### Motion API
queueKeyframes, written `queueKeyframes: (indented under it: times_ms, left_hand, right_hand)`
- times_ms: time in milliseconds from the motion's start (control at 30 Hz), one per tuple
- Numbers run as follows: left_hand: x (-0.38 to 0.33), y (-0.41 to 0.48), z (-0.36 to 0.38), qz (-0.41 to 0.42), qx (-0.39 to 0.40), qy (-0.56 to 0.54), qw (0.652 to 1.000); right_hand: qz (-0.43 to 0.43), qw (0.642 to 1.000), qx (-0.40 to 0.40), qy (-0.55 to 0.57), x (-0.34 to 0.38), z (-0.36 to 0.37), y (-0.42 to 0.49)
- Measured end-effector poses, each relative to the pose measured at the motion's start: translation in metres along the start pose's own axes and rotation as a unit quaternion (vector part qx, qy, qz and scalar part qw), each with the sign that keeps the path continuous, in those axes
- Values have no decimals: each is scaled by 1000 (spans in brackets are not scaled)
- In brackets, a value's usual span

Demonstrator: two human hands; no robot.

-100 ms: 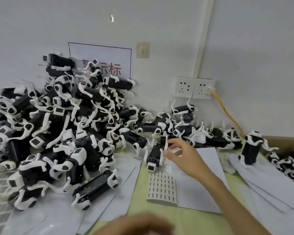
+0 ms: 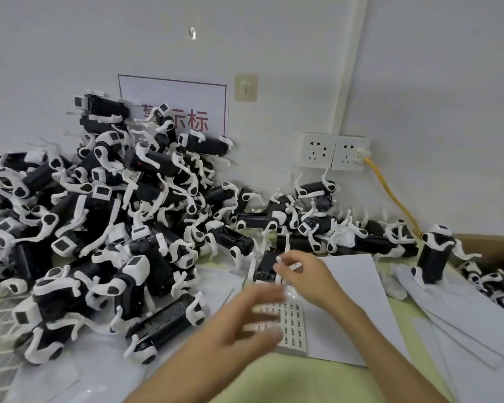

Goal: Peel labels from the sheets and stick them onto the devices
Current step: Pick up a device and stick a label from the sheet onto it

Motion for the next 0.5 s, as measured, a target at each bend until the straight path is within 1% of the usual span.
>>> queueKeyframes:
  times_ms: [33, 67, 100, 167, 200, 233, 267, 300, 367, 400, 433, 467, 500]
  left_hand:
    - [2, 15, -8, -12, -60, 19, 998]
    - [5, 34, -14, -13, -92, 68, 993]
    - [7, 49, -16, -18, -118, 150, 982]
    - [23, 75, -19, -34, -139, 304, 942]
    - [29, 83, -20, -34, -135, 352, 926]
    - [31, 90, -20, -16, -132, 366, 921]
    - [34, 97, -19, 8, -131, 357, 925]
    - [35, 101, -17, 45, -143, 318, 936]
    - [38, 104, -17, 91, -181, 189, 961]
    - [40, 105, -19, 93, -203, 126, 967]
    - [41, 105, -21, 78, -225, 59, 969]
    - [44, 104, -23, 48, -237, -10, 970]
    - [50, 103, -24, 6, -236, -91, 967]
  right_hand:
    - [-2, 1000, -8, -13, -2, 8, 0]
    - [-18, 999, -25, -14, -4, 13, 1]
    - [-30, 998, -45, -12, -2, 14, -1]
    - [-64, 994, -88, 4, 3, 3, -4]
    - [-76, 992, -97, 31, 5, -3, -4]
    - [-76, 990, -94, 74, 8, -9, -4]
    - [-72, 986, -84, 129, 12, -16, -5]
    - [-69, 979, -70, 178, 18, -21, -8]
    - [-91, 965, -52, 238, 28, -31, -13]
    - [-110, 961, -55, 246, 30, -36, -17]
    - [-128, 962, -65, 233, 31, -41, -20]
    - [-144, 968, -81, 187, 30, -45, -24]
    - [-166, 974, -103, 113, 27, -47, -28]
Point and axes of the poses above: each hand's wrist, its own y-axis towards the middle knuckle, its own z-axis out of the palm, x = y × z, the point moved 5 cm from there along y, towards the middle knuckle, and after that the axes turned 2 degrees about -x, right-handed, at the moved point
